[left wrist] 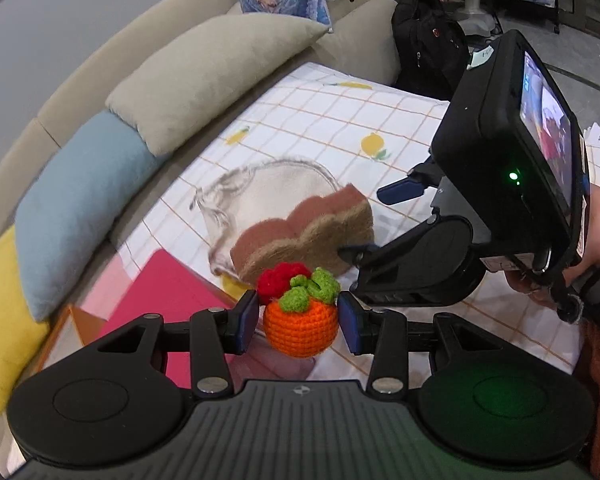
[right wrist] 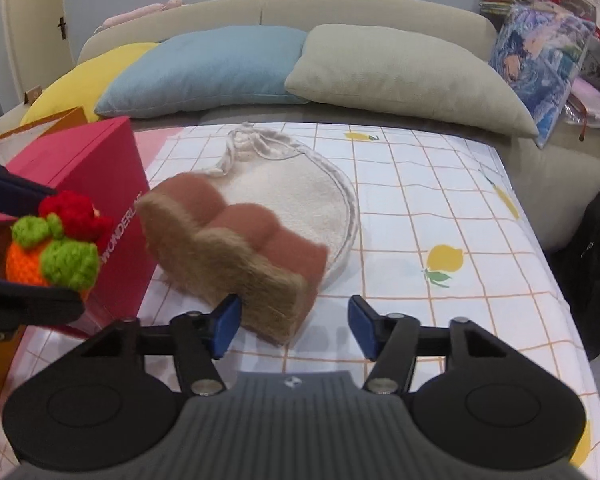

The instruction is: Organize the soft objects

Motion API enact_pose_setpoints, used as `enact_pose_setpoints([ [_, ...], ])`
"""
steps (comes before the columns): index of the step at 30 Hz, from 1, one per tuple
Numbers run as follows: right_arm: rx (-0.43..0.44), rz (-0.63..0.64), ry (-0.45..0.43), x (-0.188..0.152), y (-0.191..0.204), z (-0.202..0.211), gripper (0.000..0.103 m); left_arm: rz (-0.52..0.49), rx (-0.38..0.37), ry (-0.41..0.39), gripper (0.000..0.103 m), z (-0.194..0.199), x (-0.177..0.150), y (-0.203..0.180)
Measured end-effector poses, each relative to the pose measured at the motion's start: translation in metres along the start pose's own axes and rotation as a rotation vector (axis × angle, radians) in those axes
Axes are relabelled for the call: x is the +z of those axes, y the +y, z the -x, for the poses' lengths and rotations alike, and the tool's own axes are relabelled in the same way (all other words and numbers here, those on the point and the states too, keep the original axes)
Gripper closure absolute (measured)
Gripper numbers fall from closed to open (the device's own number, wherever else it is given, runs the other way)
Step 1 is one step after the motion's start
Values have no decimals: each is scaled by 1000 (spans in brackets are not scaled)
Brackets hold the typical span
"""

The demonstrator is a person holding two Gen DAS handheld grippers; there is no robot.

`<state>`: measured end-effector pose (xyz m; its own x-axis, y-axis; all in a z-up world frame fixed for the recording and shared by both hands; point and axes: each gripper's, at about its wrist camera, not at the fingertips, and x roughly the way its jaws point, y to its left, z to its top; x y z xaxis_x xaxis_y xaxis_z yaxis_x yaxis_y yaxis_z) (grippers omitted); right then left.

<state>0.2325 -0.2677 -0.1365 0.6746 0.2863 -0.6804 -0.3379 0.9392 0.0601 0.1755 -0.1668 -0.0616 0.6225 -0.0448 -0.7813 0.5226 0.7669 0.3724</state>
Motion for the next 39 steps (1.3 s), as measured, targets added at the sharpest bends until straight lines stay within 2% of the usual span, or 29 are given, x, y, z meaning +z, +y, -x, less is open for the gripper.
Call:
enact_pose_setpoints([
  [2, -6, -23, -9, 2, -3, -2, 29, 19, -20, -2, 55, -2, 2, 1],
  [6, 19, -56, -6, 4, -6, -11, 28, 45, -21, 4, 55, -3, 2, 2],
  [10, 39, -27, -6, 5, -2, -19, 28, 105, -48, 0, 55, -2, 0, 11],
  [11, 43, -18, -1, 5, 0, -21, 29, 121, -58, -2, 55, -2, -1, 13],
  [13, 62, 6, 7, 4, 3, -23, 40, 146, -78, -8, 55, -1, -2, 16],
  [14, 69, 19, 12, 4, 5, -23, 49, 160, -87, -11, 55, 0, -3, 18],
  [17, 71, 47, 16, 2, 8, -22, 61, 190, -105, -17, 55, 0, -5, 21],
  [19, 88, 38, 13, 3, 7, -20, 64, 202, -114, -21, 55, 1, -7, 22],
  [20, 96, 35, 12, 4, 6, -19, 70, 206, -119, -22, 55, 1, -8, 22],
  [23, 112, 39, 3, 4, 8, -15, 72, 212, -120, -28, 55, 3, -8, 23],
  [24, 117, 43, -2, 5, 8, -12, 76, 215, -121, -31, 55, 4, -8, 23],
  [30, 131, 25, -24, 5, 6, 12, 78, 253, -140, -54, 55, 15, -12, 28],
  [35, 103, -49, -37, 7, 0, 36, 79, 264, -145, -94, 55, 28, -16, 27],
  [39, 42, -56, -34, 7, 7, 56, 79, 259, -147, -124, 55, 43, -21, 21],
])
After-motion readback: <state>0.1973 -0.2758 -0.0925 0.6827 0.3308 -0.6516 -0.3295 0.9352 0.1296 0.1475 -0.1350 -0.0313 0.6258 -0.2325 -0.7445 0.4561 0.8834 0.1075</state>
